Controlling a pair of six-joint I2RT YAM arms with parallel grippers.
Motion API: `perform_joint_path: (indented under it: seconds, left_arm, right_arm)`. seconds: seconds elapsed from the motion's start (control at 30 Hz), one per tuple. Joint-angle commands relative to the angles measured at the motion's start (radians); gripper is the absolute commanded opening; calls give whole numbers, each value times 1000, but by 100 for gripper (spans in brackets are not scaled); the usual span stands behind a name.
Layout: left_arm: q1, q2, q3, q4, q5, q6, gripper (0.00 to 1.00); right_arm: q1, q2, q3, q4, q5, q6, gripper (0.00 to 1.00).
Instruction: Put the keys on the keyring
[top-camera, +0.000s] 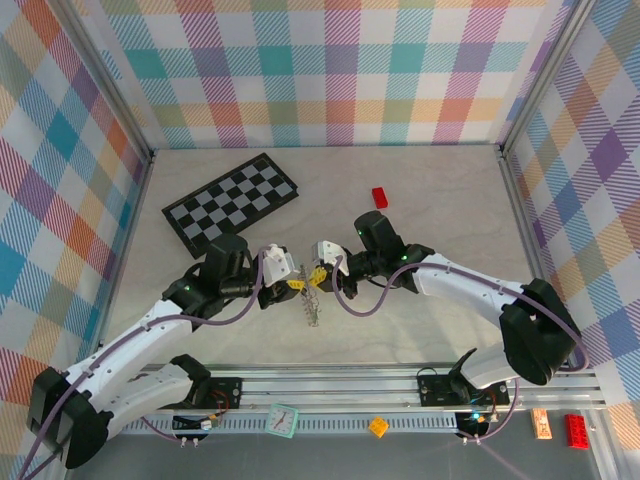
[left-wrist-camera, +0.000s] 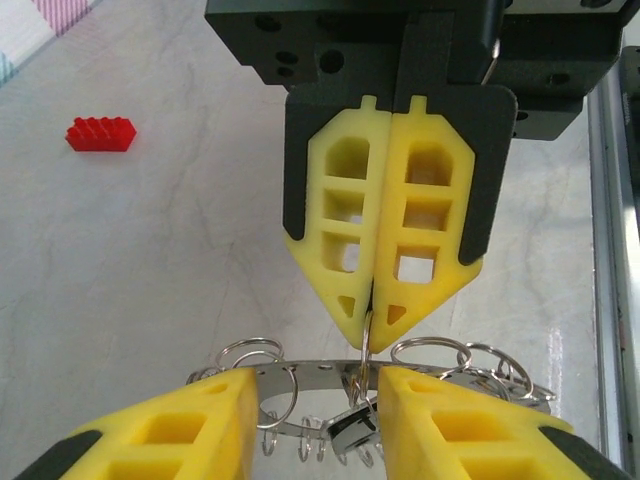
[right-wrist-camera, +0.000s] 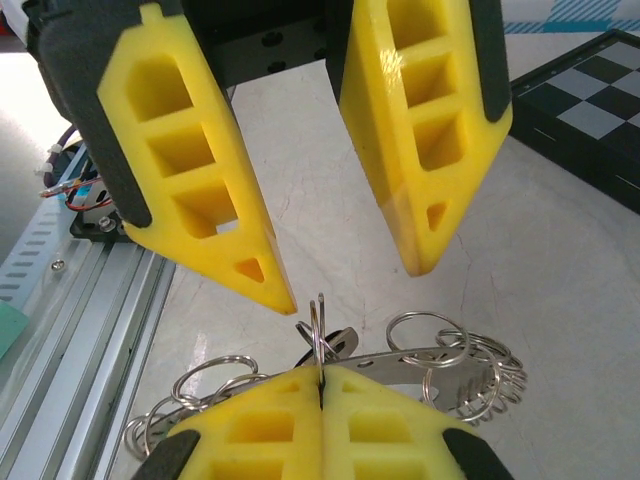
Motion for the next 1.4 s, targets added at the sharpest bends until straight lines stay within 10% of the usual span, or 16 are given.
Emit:
perform_joint_path:
  seconds: [0.0, 1.0, 1.17, 1.37]
  left_arm:
    - [15, 19, 24, 24, 85, -4, 33]
    - [28, 66, 68, -29, 166, -14, 0]
    - [28, 56, 92, -29, 58, -142, 0]
    - [25, 40, 146, -48, -164, -519, 0]
  right_arm:
    - [-2, -23, 27, -4, -63, -28, 0]
    - [23, -4, 48, 13, -44, -9, 0]
    - [12, -44, 15, 7, 42, 1, 33]
    - [-10, -140, -49, -2, 100, 43, 36]
